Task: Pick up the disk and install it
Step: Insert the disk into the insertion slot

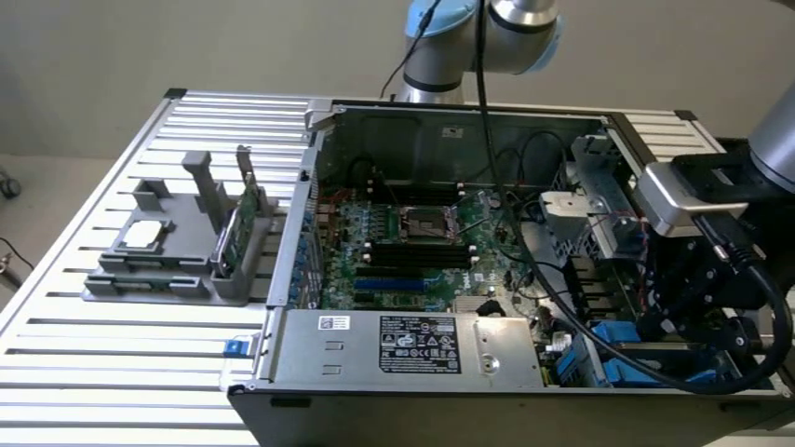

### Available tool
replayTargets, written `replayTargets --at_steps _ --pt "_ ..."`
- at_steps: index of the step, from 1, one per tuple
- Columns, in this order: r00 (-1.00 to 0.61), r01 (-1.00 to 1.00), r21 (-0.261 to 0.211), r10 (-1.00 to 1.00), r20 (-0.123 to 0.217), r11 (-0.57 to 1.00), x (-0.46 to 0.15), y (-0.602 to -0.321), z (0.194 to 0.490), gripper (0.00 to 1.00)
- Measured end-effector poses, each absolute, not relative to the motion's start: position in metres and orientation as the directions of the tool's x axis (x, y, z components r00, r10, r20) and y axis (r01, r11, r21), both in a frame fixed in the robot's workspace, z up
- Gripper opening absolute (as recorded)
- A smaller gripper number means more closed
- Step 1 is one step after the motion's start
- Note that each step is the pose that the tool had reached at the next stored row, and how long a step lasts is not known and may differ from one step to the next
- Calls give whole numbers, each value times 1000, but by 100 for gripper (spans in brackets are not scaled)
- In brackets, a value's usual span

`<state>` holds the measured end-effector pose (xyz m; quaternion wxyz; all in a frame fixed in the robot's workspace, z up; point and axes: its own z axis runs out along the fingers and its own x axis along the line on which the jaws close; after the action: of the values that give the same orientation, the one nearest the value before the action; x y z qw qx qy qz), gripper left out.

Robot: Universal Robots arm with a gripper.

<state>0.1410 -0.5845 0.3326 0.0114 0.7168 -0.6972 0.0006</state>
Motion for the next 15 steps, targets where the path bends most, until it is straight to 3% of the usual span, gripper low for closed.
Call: replayTargets --at_steps 7,15 --pt "29 -999 16 -999 21 -29 142 -584 326 11" --pt "29 -999 20 -999 21 -29 142 -584 360 11"
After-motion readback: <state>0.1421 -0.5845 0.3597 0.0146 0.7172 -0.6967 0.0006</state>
